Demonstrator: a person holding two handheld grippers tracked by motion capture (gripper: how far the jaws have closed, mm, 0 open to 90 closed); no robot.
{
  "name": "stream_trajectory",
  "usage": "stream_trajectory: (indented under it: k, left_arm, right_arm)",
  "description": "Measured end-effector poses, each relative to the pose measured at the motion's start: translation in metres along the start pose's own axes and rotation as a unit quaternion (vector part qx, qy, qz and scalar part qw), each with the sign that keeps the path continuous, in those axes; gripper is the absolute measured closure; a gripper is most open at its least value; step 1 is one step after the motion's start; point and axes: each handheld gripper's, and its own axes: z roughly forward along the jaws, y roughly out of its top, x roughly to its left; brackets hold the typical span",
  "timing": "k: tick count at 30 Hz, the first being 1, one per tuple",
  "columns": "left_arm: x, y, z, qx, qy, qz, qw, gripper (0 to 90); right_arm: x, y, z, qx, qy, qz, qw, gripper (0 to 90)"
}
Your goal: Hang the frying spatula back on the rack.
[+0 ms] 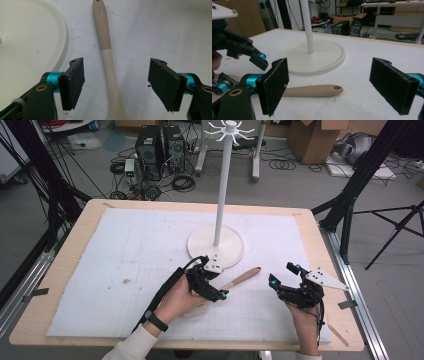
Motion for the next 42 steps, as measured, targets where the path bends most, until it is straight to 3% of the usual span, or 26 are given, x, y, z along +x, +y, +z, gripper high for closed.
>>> stream_trajectory:
  k: [4, 11, 20, 30, 36, 42]
  left_arm:
    - [0.001, 0.002, 0.005, 0.025, 0.009, -0.003, 0.9997, 36.1]
    - [-0.002, 0.008, 0.017, 0.079, 0.017, -0.001, 0.9967, 48.3]
    - [-0.001, 0.011, 0.024, 0.115, 0.014, -0.019, 0.9931, 57.8]
    - [0.001, 0.019, 0.035, 0.165, 0.02, -0.022, 0.9858, 64.1]
    - [-0.001, 0.021, 0.037, 0.172, 0.027, -0.021, 0.9845, 66.1]
    - [-0.003, 0.02, 0.036, 0.169, 0.024, -0.022, 0.985, 74.4]
  right_arm:
    - [-0.001, 0.0, 0.0, 0.0, -0.001, -0.001, 1.0, 14.9]
    - [-0.001, 0.0, -0.001, -0.001, 0.0, 0.003, 1.0, 14.9]
    - [-0.003, 0.001, -0.003, -0.005, 0.001, 0.004, 1.0, 15.0]
    - [-0.004, 0.001, -0.004, -0.007, 0.002, 0.008, 0.9999, 15.0]
    - [-0.004, 0.001, -0.004, -0.006, 0.003, 0.011, 0.9999, 15.0]
    - [-0.005, 0.001, -0.005, -0.007, 0.005, 0.013, 0.9999, 15.0]
